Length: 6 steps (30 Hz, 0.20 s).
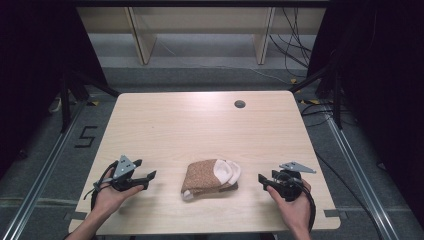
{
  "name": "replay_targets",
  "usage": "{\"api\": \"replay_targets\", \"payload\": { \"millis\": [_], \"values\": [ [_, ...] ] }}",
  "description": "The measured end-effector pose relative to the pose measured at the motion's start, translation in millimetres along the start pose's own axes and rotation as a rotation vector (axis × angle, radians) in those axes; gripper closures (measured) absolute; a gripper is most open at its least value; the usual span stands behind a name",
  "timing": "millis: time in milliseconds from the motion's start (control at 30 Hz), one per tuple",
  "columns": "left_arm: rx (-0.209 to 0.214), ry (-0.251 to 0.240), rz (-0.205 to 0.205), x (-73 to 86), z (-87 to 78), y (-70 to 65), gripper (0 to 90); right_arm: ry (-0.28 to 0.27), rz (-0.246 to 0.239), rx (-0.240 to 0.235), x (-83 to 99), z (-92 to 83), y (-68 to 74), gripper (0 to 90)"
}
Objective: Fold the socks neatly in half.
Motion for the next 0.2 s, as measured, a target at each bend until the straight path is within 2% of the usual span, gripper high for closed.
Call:
{"api": "replay_targets", "payload": {
  "millis": [33, 67, 100, 133, 167, 200],
  "values": [
    [-0.003, -0.005, 0.022, -1.6, -0.8, 0.3, 29.7, 0.004, 0.004, 0.011, 1.0, 0.4, -1.1, 41.0],
    [0.004, -0.010, 0.003, -1.4, -1.0, -1.4, 29.7, 0.002, 0.005, 0.015, 1.6, 0.7, -2.2, 40.9],
    [0.003, -0.015, 0.013, -2.0, -1.2, -1.5, 29.7, 0.002, 0.022, 0.010, 1.7, 0.5, -1.1, 40.8],
    [0.004, -0.015, 0.024, -2.0, -1.3, -1.5, 29.6, 0.002, 0.003, 0.018, 2.1, 0.3, -3.5, 40.7],
    [0.007, -0.010, 0.008, -0.4, -1.2, -2.6, 29.6, 0.001, 0.008, 0.018, 2.5, 0.6, -3.9, 40.6],
    [0.004, -0.005, 0.011, 0.5, -1.2, -2.7, 29.7, 0.010, 0.052, 0.007, 3.1, 0.8, -0.7, 40.6]
  ]
}}
Point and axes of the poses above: each handheld gripper's, and its own axes: z roughly forward along the jaws, x roughly out of its underside, y roughly to its left, the point moved 5 cm from there along z, roughly forward along the jaws, and after that the axes turned 15 degrees about -z, right-handed, at the moved point
